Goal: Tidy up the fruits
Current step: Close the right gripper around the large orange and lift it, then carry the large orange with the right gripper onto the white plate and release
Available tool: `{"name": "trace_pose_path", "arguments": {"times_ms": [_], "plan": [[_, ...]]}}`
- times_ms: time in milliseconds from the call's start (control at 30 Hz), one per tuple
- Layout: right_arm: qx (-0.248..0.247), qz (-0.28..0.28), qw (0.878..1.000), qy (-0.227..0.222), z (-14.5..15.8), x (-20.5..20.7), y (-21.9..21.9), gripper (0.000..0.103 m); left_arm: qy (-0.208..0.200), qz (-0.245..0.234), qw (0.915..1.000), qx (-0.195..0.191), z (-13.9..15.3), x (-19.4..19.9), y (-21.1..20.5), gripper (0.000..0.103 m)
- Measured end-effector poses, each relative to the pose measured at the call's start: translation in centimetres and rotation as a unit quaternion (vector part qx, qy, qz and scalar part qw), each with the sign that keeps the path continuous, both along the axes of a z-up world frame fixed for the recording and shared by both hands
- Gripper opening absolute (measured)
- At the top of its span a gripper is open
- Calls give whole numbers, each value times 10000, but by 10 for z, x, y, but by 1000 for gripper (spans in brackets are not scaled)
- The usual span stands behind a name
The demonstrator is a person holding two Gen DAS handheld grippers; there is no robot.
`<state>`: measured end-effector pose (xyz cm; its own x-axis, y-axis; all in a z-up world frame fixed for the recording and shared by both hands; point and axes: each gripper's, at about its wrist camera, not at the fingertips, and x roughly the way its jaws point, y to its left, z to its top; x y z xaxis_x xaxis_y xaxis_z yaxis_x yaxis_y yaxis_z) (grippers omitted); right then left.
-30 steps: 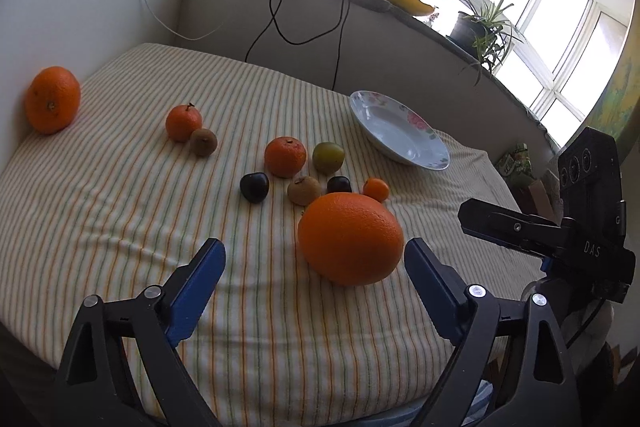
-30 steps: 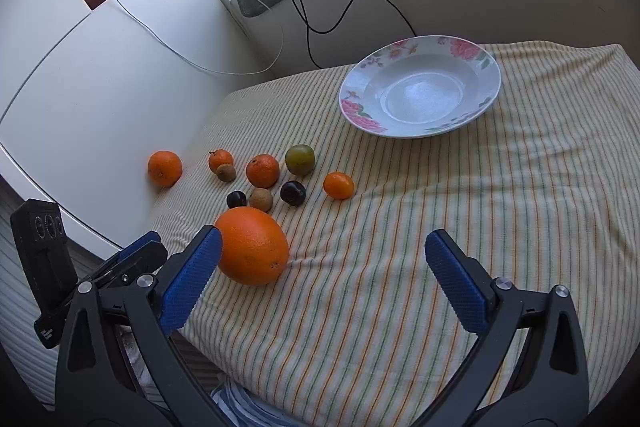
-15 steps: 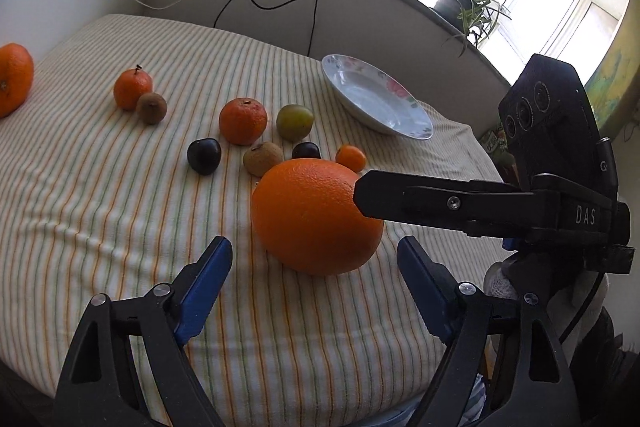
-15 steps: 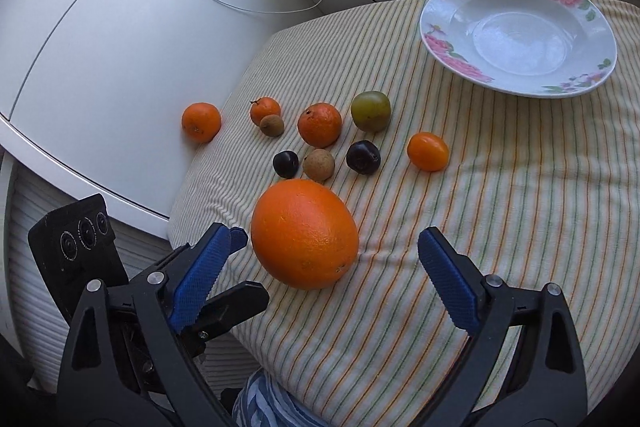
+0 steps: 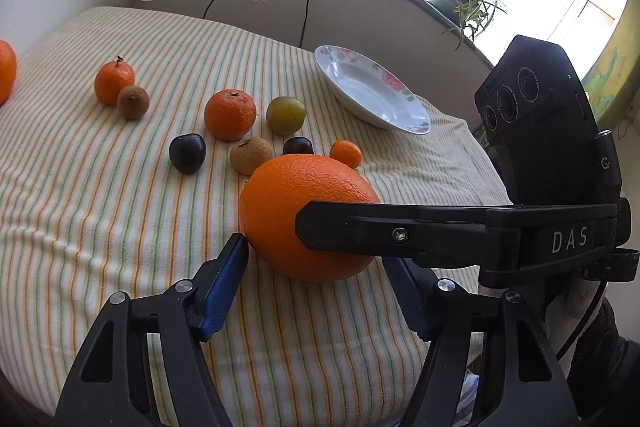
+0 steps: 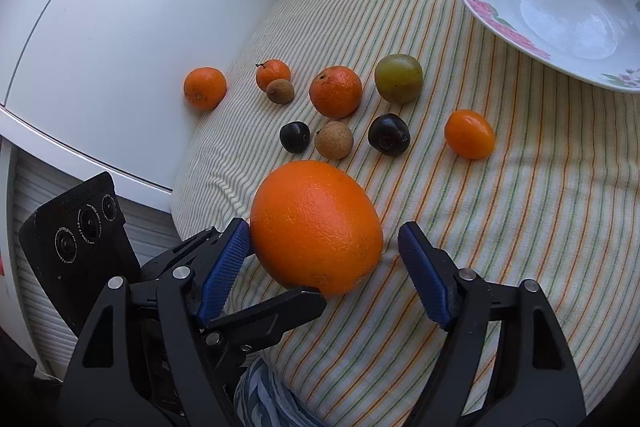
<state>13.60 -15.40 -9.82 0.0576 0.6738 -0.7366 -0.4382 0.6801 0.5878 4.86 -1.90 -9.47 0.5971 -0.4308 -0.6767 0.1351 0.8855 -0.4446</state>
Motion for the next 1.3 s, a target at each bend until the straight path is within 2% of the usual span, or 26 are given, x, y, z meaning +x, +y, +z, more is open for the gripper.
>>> {"name": "trace_pose_path", "arguments": {"times_ms": [67, 333, 700, 1033, 1300], "plan": [[33, 44, 10000, -12, 0, -1, 3, 72, 3, -12, 10000, 8, 0, 2, -1, 69], [-21, 55, 9999, -126, 3, -5, 10, 71, -63, -59, 10000, 6, 5, 4, -6, 69], [-22, -105, 9988, -472, 31, -3, -14, 71, -373, -339, 9987, 102, 26, 27, -29, 69], [68, -495, 9961, -734, 56, 30, -53, 71, -597, -647, 9961, 104, 40, 72, -60, 69], [-17, -763, 9930, -900, 65, 69, -76, 71, -573, -803, 9951, 72, 41, 116, -81, 69]]}}
